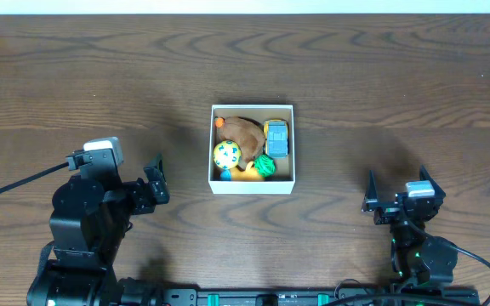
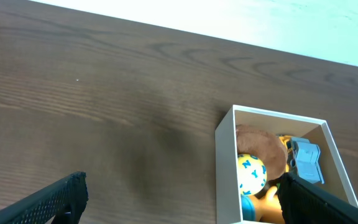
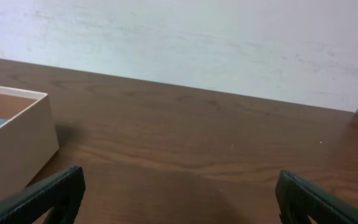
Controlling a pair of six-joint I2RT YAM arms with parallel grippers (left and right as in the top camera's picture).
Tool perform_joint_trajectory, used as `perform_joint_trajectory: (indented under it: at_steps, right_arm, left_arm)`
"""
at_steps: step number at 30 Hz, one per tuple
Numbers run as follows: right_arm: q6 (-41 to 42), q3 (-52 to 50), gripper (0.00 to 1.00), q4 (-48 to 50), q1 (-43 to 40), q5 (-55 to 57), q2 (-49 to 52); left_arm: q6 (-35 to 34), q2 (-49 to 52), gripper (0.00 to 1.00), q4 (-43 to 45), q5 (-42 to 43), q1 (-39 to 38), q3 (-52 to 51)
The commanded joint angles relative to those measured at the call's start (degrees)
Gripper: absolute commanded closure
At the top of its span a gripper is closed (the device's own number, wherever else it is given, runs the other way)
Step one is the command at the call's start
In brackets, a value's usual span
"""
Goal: Pack container
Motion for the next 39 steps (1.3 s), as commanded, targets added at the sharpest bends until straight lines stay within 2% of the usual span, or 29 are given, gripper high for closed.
perform_joint_trajectory:
  at_steps: [1, 16, 19, 23, 28, 34, 39]
  right_arm:
    - [-0.94, -0.11, 0.01, -0.22, 0.52, 0.37, -0.44]
    - [-0.94, -0.11, 0.01, -0.24, 0.52, 0.37, -0.44]
    - [-0.96, -0.11, 0.01, -0.22, 0.52, 0.37, -0.44]
    - [-0.96, -0.11, 0.01, -0.24, 0.52, 0.37, -0.44]
    - [-0.94, -0.11, 0.01, -0.24, 0.52, 0.37, -0.44]
    - [-0.94, -0.11, 0.01, -0.24, 0.52, 0.37, -0.44]
    - [-0.96, -0.11, 0.01, -0.24, 0.52, 0.37, -0.44]
  left_arm:
    - [0.37, 0.02, 0.02, 0.00, -0.66, -0.07, 0.02]
    - [0.70, 0.02, 0.02, -0.13, -0.83, -0.07, 0.02]
    - [3.26, -0.92, 0.02, -2.32, -2.34, -0.59, -0.02]
    - [3.39, -3.23, 0.02, -7.98, -2.38, -0.61, -0.76]
    - [5.42, -10.49, 0.02, -7.69, -2.49, 0.35, -10.08]
    - [5.75, -22.18, 0.02, 0.20, -1.07, 3.30, -24.15]
    - [12.61, -28.59, 0.02, 5.16, 2.01, 3.78, -31.04]
